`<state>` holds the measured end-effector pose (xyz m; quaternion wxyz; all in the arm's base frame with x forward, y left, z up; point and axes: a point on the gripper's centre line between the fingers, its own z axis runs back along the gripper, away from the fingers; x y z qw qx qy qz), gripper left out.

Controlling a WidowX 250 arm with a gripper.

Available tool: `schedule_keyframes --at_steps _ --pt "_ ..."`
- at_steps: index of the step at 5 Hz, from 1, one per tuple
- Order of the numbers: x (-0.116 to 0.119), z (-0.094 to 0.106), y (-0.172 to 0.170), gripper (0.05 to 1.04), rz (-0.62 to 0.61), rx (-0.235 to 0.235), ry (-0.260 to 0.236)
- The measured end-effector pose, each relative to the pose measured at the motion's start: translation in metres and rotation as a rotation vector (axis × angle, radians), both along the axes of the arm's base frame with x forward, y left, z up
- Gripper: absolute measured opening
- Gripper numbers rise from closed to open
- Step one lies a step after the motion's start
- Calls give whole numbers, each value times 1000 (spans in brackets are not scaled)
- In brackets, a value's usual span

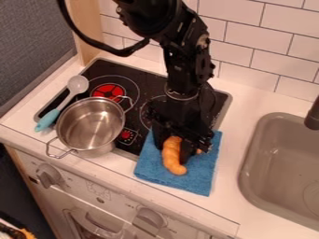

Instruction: Put the croissant in the silver pot

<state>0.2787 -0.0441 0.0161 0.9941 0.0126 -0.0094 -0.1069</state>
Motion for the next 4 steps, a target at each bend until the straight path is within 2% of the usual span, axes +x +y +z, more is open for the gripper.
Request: schedule_keyframes --at_steps 1,2,3,4 --pt "-3 9 -3 646 -39 3 -11" --pt "-7 51 5 646 -33 -8 -120" --pt "-16 63 36 646 47 24 -144" --pt "-25 57 74 646 139 64 -127"
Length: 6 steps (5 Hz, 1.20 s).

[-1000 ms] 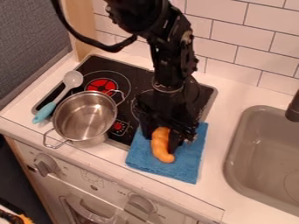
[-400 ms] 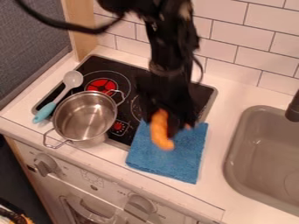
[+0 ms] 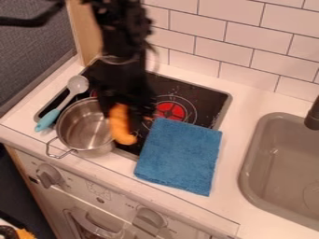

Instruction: Put the croissant in the silver pot

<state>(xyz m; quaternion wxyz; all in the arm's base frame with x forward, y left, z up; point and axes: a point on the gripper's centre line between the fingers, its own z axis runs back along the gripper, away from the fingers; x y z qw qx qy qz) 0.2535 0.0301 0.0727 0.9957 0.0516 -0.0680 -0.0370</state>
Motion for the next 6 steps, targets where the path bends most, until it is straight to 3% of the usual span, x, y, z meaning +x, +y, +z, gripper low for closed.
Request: schedule_keyframes --at_steps 2,3,4,5,6 --pt "-3 -16 57 646 121 17 57" --pt "-1 -21 64 728 127 23 73" --pt "-2 -22 69 983 128 27 82" --pt "-2 -22 70 1004 117 35 84" --pt "-1 -13 63 1001 82 51 49"
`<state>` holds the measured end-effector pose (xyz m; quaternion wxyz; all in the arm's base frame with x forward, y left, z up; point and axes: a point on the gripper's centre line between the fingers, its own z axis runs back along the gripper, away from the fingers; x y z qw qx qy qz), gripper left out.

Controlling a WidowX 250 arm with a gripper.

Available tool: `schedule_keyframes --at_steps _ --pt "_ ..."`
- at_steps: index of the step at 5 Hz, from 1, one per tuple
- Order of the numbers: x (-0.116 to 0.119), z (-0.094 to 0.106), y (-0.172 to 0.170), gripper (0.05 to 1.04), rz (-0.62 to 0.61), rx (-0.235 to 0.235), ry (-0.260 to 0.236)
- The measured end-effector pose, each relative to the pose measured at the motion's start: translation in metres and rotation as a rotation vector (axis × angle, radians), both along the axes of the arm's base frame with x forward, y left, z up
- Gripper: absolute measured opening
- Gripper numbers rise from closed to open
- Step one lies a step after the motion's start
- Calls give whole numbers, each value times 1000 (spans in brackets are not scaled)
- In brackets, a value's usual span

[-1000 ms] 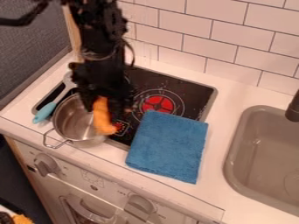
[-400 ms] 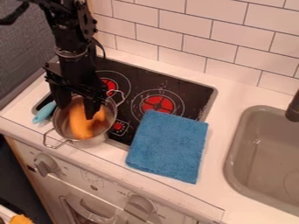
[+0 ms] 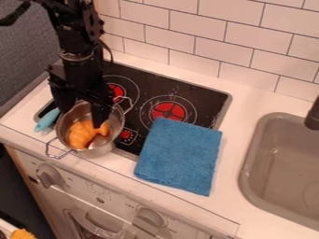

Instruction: Put the croissant in the silver pot

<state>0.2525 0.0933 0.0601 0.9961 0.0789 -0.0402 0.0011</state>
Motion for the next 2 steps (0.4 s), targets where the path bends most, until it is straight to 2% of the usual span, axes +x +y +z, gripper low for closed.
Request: schedule_keyframes --at_steps 1,2 --pt "0 5 -4 1001 -4 -16 -17" --pt "-1 5 -10 1001 -27 -57 -13"
